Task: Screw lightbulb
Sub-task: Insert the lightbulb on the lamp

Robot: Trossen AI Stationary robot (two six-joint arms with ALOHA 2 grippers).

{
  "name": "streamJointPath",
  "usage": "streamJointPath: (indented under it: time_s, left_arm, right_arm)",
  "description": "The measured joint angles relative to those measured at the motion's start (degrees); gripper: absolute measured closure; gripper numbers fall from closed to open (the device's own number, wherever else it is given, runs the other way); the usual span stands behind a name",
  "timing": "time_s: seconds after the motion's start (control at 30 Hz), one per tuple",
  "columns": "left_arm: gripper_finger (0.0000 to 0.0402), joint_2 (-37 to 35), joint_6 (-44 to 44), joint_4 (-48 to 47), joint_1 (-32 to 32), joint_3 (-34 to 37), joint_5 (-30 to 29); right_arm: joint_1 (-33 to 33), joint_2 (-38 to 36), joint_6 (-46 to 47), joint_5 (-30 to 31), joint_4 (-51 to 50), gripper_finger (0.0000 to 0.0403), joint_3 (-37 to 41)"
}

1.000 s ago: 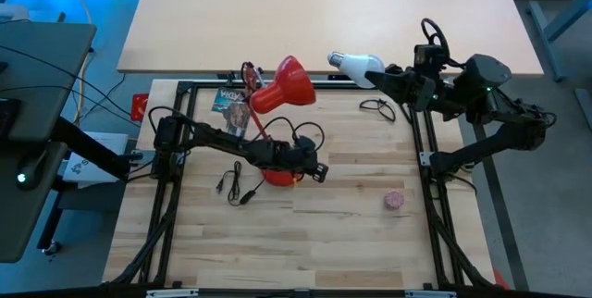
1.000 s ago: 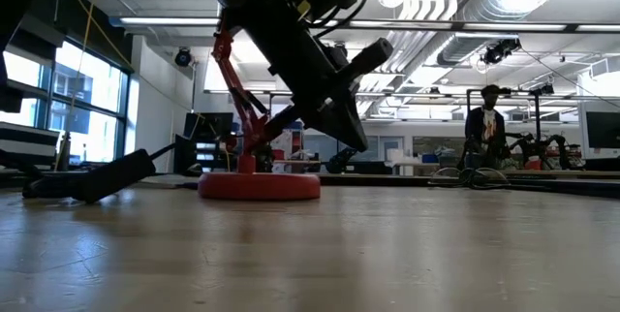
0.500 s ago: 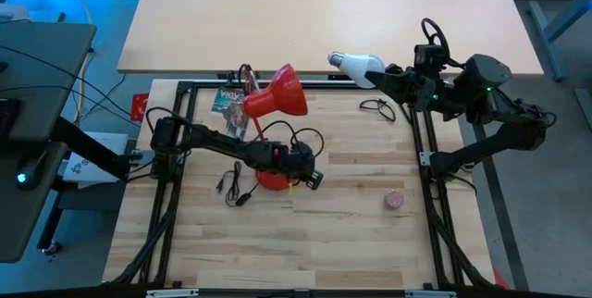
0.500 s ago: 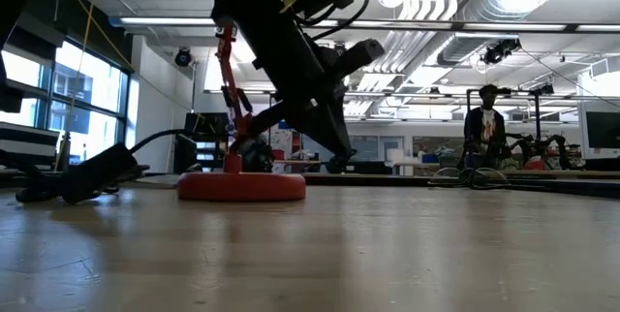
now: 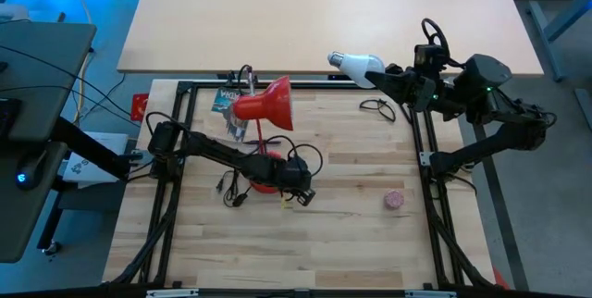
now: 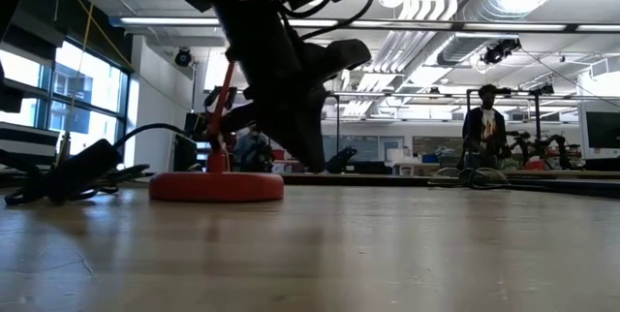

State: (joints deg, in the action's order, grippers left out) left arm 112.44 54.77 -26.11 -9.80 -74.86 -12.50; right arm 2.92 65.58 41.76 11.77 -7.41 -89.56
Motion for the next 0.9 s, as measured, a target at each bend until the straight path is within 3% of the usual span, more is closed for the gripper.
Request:
streamJointPath:
  time_s: [0.2, 0.47, 0.6, 0.9]
  left_arm:
    - [0.0401, -0.09, -2.23, 2.12, -1.14, -0.11, 0.83]
    - [0.0401, -0.22, -17.31, 9.51, 2.25, -1.91, 7.91]
    - [0.0401, -0.22, -21.06, 8.52, 4.21, -2.09, 11.79]
    - [0.0401, -0.22, -29.31, 2.62, 4.45, -2.09, 12.5]
  right_arm:
    - [0.02, 0.0, -0.66, -0.01, 0.01, 0.0168, -0.01]
    - [0.0, 0.0, -0.86, 0.0, -0.01, 0.0168, -0.02]
    - [0.01, 0.0, -0.9, 0.0, -0.01, 0.0168, -0.02]
    - [0.01, 0.0, -1.31, 0.0, 0.01, 0.0168, -0.04]
